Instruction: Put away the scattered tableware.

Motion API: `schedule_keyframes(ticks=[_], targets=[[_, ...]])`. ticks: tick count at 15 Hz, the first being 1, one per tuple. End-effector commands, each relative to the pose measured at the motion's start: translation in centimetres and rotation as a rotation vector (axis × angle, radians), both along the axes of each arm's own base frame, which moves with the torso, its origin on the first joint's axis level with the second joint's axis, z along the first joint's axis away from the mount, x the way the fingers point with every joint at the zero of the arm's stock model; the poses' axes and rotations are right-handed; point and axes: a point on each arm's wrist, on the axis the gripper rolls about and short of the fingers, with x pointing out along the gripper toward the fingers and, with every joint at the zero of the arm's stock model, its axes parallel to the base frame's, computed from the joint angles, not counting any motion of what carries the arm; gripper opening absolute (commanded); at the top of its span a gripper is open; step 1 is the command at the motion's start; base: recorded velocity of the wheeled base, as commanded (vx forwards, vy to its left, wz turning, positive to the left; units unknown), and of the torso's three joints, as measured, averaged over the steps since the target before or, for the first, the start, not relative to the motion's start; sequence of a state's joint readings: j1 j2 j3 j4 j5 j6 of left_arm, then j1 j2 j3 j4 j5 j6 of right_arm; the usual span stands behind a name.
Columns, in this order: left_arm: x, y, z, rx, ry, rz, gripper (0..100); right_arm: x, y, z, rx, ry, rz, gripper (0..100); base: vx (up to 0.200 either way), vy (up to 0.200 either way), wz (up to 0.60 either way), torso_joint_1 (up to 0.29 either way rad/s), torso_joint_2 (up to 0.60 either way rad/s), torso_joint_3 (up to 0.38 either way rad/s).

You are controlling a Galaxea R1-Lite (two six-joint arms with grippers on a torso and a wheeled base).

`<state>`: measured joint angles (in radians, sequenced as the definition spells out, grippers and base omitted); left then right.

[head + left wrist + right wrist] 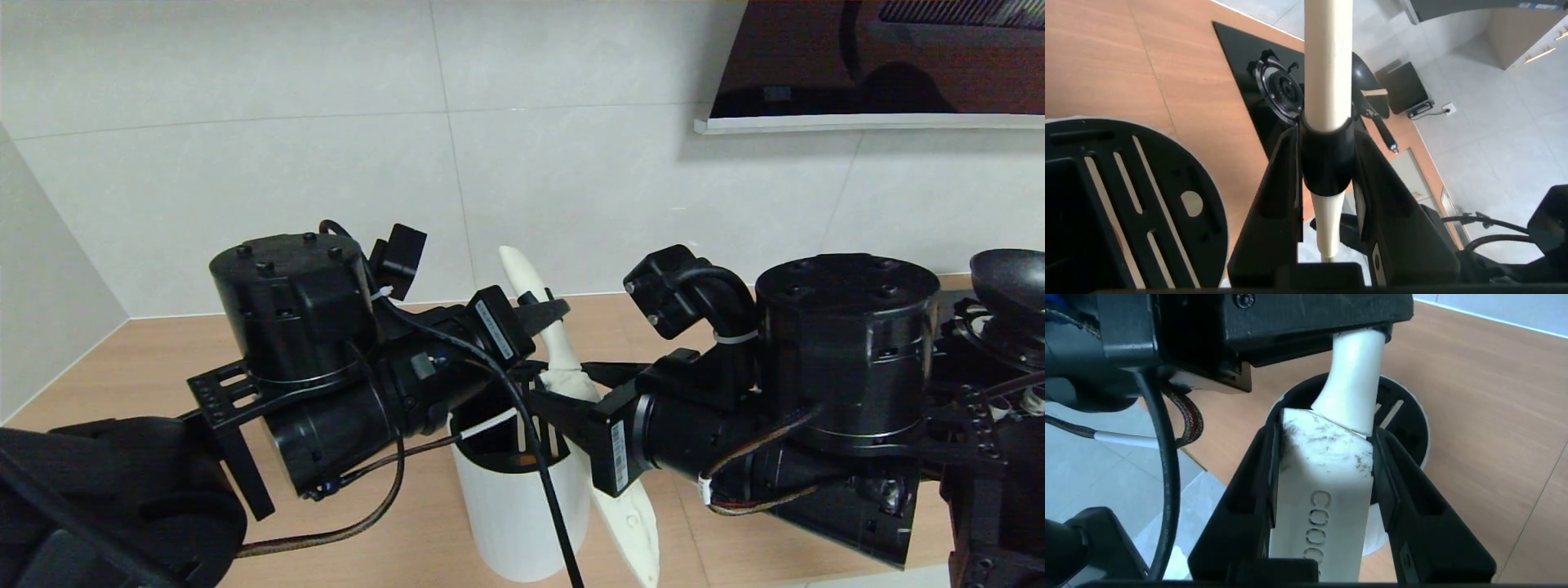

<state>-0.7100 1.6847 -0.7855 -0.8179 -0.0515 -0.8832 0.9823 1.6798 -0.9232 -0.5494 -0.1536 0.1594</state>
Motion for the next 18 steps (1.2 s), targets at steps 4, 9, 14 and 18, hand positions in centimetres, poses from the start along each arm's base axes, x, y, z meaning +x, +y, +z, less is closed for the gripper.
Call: schedule_keyframes(ticks=[4, 9, 14, 18], targets=[[-0.1, 0.1, 0.3, -0.009, -0.008, -0.002, 0, 0.0, -0.1, 0.1, 0.004, -0.001, -0.002, 100, 0.0, 0.0, 0.0, 0.0, 0.0, 0.0], [-0.1, 0.3, 1.2, -0.024, -0.026, 0.008, 0, 0.4, -1.1, 0.9, 0.029, -0.009, -0.033, 100, 0.0, 0.0, 0.0, 0.0, 0.0, 0.0], [-0.3, 1.5, 4.0, -0.016, -0.022, 0.065, 0, 0.9, -5.3, 3.6, 0.067, -0.036, -0.128, 100, 0.0, 0.0, 0.0, 0.0, 0.0, 0.0], [-0.8, 2.2, 6.4, 0.018, -0.066, 0.154, 0, 1.8, -9.4, 3.6, 0.062, 0.002, -0.238, 100, 0.0, 0.0, 0.0, 0.0, 0.0, 0.0]])
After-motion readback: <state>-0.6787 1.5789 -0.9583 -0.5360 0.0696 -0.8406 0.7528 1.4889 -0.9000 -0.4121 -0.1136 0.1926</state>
